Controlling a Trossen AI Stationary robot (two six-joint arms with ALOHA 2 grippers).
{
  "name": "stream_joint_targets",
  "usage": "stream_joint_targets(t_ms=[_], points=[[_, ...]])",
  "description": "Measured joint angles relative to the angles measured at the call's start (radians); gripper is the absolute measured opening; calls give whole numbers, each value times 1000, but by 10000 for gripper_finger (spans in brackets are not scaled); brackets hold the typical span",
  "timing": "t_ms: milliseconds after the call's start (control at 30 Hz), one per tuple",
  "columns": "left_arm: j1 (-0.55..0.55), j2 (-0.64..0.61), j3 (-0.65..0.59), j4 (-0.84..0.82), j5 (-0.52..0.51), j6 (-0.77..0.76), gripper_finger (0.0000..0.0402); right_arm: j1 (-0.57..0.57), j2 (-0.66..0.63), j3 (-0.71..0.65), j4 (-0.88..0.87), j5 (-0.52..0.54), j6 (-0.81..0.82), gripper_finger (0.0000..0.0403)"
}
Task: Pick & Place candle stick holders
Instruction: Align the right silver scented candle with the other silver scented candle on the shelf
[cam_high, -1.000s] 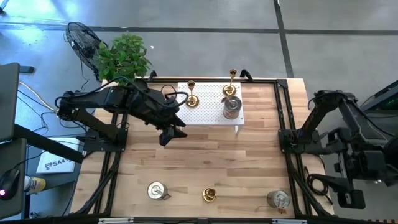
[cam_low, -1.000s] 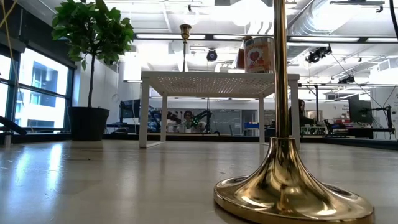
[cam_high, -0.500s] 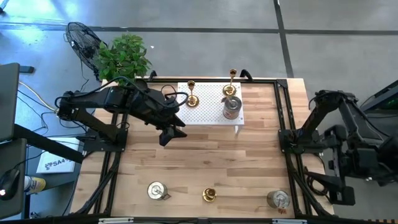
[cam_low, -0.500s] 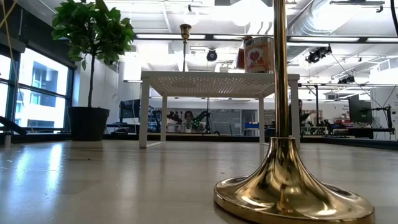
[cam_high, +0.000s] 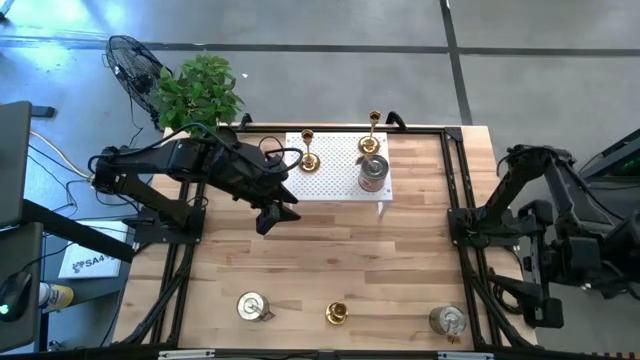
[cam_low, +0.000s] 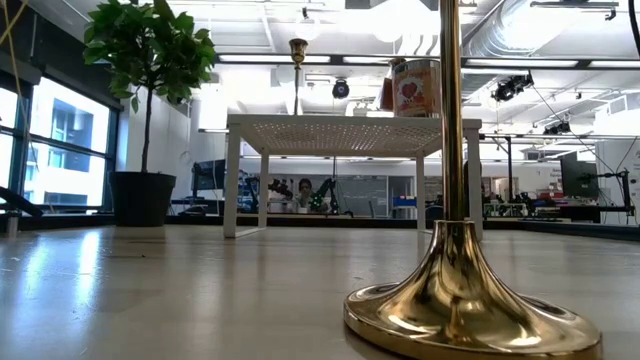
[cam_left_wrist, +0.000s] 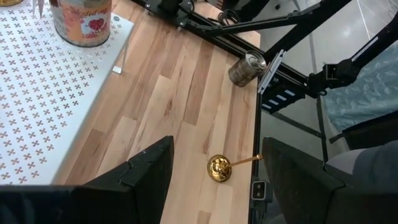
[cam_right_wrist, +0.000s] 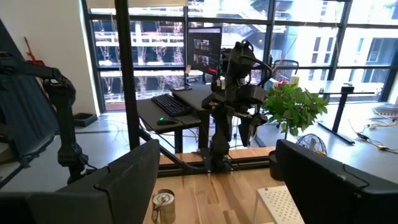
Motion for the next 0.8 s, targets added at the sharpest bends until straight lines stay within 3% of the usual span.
stream_joint_targets(t_ms=[267,567,667,800], points=[[0,0,0,0,-42,0,241,0,0,0,-14,-12,38,314],[0,0,1,0,-42,0,241,2,0,0,-123,-339,-46,314],[0,0,1,0,-42,0,241,2,0,-1,-149,-327,-4,314],[0,0,1,0,-42,0,241,2,0,-1,-149,-151,59,314]])
